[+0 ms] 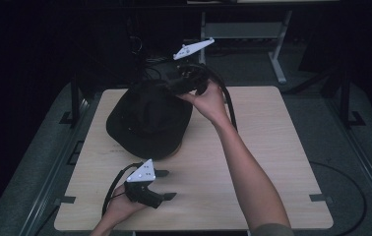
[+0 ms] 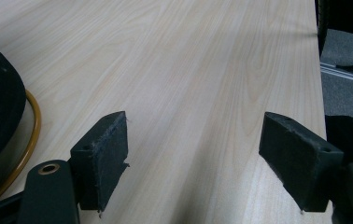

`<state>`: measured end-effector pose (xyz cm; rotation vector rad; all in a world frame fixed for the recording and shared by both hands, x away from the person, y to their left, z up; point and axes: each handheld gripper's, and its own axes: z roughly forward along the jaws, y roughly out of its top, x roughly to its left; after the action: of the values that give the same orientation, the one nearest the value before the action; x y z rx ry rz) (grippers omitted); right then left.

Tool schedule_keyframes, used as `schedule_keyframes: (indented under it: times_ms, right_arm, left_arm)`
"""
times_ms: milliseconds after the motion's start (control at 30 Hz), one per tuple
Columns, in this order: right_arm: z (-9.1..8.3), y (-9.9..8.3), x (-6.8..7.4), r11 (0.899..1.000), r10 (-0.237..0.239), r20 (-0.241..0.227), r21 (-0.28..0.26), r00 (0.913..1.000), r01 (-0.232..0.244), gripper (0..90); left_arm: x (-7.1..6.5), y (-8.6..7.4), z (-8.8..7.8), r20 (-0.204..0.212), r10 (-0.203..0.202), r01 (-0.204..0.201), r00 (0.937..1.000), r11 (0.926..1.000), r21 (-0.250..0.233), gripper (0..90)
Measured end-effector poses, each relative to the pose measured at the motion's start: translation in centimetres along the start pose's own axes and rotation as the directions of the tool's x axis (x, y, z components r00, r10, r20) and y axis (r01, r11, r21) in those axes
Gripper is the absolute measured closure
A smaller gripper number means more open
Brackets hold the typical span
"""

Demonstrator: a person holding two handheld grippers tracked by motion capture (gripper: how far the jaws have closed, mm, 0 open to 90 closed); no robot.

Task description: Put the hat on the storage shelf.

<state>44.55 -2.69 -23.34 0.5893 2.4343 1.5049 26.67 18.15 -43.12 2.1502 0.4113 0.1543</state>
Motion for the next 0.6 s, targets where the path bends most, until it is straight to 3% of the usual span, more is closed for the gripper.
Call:
schedule_keyframes:
  times_ms: [200, 600]
  right_arm:
    - [-1.7, -1.2, -0.4, 0.999, 0.042, 0.006, -0.009, 0.9991, -0.042, 33.1]
    - [-5.0, -4.1, -0.9, 0.997, 0.079, 0.035, -0.003, 0.9962, -0.079, 29.9]
  left_arm:
    - [0.0, 0.0, 0.0, -0.005, -0.005, 0.005, 1.0, 1.0, -0.002, 22.0]
    - [0.3, -0.1, 0.0, -0.014, -0.009, 0.009, 0.9999, 1.0, 0.001, 20.6]
